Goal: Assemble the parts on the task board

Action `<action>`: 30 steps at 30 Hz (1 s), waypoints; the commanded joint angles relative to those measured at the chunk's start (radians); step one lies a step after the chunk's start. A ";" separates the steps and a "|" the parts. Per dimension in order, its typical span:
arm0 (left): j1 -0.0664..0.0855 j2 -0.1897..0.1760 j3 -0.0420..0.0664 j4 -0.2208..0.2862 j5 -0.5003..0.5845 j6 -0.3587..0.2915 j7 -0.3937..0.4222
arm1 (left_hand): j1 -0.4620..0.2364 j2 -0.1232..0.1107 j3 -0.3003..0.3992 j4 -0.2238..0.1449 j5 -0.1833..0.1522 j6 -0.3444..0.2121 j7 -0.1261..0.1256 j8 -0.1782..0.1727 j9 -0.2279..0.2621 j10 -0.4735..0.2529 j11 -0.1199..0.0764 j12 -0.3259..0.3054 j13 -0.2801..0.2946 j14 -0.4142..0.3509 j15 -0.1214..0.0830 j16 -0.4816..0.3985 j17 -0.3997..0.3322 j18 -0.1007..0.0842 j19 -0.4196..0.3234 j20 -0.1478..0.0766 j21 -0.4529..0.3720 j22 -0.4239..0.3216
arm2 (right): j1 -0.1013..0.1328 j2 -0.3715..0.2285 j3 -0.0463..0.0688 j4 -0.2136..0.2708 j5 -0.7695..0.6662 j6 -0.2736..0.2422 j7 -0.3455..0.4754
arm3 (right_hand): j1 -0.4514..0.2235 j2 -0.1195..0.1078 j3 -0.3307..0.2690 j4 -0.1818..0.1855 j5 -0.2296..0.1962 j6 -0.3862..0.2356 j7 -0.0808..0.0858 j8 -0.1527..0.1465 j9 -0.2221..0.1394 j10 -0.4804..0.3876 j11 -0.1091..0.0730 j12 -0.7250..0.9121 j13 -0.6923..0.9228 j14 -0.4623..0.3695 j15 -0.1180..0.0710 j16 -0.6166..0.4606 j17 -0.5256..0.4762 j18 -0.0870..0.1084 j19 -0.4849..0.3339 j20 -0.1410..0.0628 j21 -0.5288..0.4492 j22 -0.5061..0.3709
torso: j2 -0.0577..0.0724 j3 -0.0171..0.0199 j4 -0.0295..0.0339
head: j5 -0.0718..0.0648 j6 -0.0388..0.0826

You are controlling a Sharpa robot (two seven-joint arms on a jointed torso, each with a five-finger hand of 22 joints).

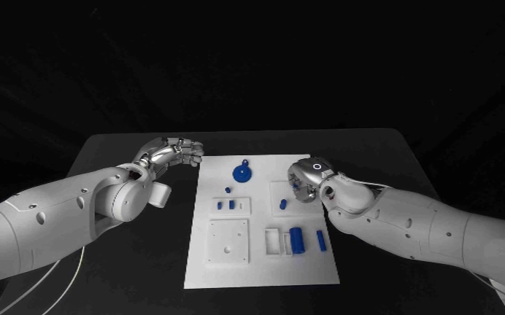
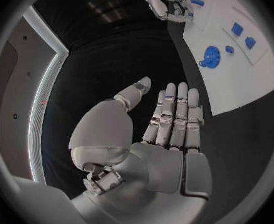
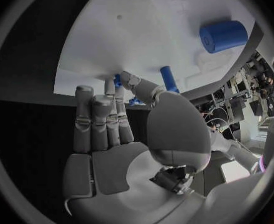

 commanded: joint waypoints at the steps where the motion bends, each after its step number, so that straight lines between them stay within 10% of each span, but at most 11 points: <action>1: 0.001 0.002 0.001 0.001 0.005 0.005 0.007 | -0.001 0.000 -0.005 0.003 -0.004 -0.007 0.002 0.004 -0.002 0.000 0.008 -0.005 -0.002 0.009 0.001 -0.004 0.001 0.013 0.001 0.005 -0.006 0.001 | 0.000 -0.007 0.006 0.010 -0.010 -0.021 0.002 | 0.003 -0.001 0.005 0.001 0.003 0.007 -0.002 0.004 0.001 0.009 0.001 0.004 0.013 0.000 -0.005 0.006 0.002 0.061 0.008 -0.002 0.005 0.019 | 0.000 -0.0001 0.0000 | 0.000 0.002; 14: 0.001 0.001 0.001 -0.007 -0.010 -0.008 0.014 | -0.010 -0.003 -0.011 0.009 -0.017 -0.010 0.004 0.004 -0.003 -0.002 0.009 -0.005 -0.005 0.012 0.001 -0.011 0.007 0.013 0.001 0.005 -0.008 0.004 | 0.000 -0.034 0.042 0.054 0.035 -0.024 0.018 | 0.002 -0.004 0.008 0.002 0.003 0.009 -0.003 0.005 0.003 0.011 0.000 0.005 0.016 0.001 -0.006 0.007 0.003 0.061 0.009 -0.003 0.006 0.019 | 0.000 0.0010 -0.0006 | 0.004 0.005; 24: 0.001 -0.002 0.001 -0.004 -0.007 -0.011 0.011 | -0.011 -0.002 -0.012 0.010 -0.021 -0.010 0.004 0.004 -0.003 -0.002 0.009 -0.005 -0.005 0.012 0.001 -0.013 0.008 0.013 0.002 0.005 -0.009 0.005 | 0.000 -0.089 0.084 0.195 0.087 -0.047 0.036 | 0.001 -0.004 0.009 0.003 0.003 0.009 -0.003 0.004 0.003 0.011 0.000 0.005 0.017 0.001 -0.007 0.007 0.003 0.061 0.009 -0.003 0.006 0.019 | 0.000 -0.0005 -0.0042 | 0.014 0.008; 30: 0.001 0.003 0.001 -0.002 -0.006 -0.015 0.012 | -0.011 -0.002 -0.012 0.011 -0.021 -0.010 0.004 0.005 -0.003 -0.001 0.009 -0.004 -0.006 0.012 0.000 -0.013 0.009 0.014 0.002 0.005 -0.009 0.005 | 0.000 -0.074 0.086 0.257 0.101 -0.048 0.051 | 0.001 -0.004 0.009 0.003 0.003 0.009 -0.003 0.004 0.004 0.011 0.000 0.005 0.018 0.001 -0.007 0.007 0.003 0.061 0.009 -0.004 0.006 0.018 | -0.001 -0.0011 -0.0013 | 0.032 0.011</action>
